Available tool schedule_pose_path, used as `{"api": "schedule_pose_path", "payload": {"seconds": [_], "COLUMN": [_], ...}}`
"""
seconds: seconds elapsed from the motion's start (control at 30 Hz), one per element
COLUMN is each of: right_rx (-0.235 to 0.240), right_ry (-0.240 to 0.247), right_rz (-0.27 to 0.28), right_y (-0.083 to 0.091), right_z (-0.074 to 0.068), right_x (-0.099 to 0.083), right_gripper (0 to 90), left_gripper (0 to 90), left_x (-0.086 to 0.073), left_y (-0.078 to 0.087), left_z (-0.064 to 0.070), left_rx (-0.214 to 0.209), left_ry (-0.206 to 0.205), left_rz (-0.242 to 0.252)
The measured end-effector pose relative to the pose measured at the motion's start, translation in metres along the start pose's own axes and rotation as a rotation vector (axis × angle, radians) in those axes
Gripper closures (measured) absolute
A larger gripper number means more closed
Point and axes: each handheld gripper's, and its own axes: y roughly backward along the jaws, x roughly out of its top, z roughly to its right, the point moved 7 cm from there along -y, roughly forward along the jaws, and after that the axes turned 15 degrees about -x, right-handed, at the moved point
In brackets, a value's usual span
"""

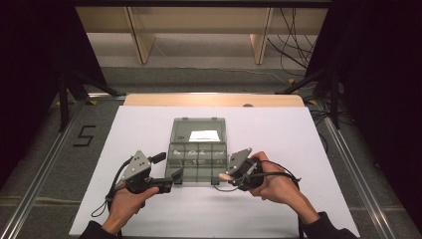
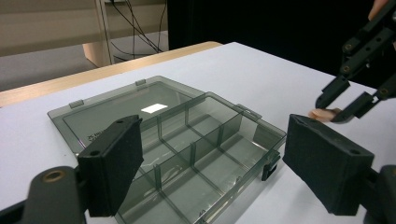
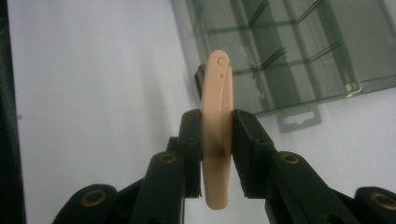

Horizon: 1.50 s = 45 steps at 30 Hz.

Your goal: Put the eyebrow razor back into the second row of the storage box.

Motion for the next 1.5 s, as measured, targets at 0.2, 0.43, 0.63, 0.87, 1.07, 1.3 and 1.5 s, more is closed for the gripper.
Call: {"api": "schedule_pose_path", "payload": {"seconds": [0.2, 0.43, 0.63, 0.87, 1.07, 1.3, 1.5], "right_rx": [-0.025, -0.038, -0.040, -0.046, -0.044, -0.032, -0.029], "right_ry": [-0.013, -0.023, -0.022, -0.029, -0.030, -0.022, -0.026], "right_rz": [0.030, 0.048, 0.051, 0.056, 0.059, 0.069, 0.066], "right_y": [-0.009, -0.020, -0.029, -0.038, -0.045, -0.055, -0.061], "right_z": [0.010, 0.017, 0.020, 0.023, 0.023, 0.020, 0.019], "right_x": [0.014, 0.026, 0.030, 0.034, 0.037, 0.043, 0.043], "right_gripper": [74.2, 74.2, 74.2, 74.2, 74.2, 74.2, 74.2], "left_gripper": [18.8, 18.8, 18.8, 18.8, 18.8, 18.9, 19.0], "left_x": [0.000, 0.001, 0.001, 0.001, 0.001, 0.001, 0.001], "left_y": [0.001, 0.001, 0.001, 0.001, 0.002, 0.001, 0.002], "left_z": [0.000, -0.001, -0.002, -0.002, -0.002, -0.002, -0.002], "left_rx": [0.006, 0.005, 0.007, 0.008, 0.009, 0.000, 0.013], "left_ry": [0.005, 0.001, -0.002, -0.003, -0.002, -0.013, 0.002], "left_rz": [0.004, 0.007, 0.007, 0.006, 0.007, 0.013, 0.012]}}
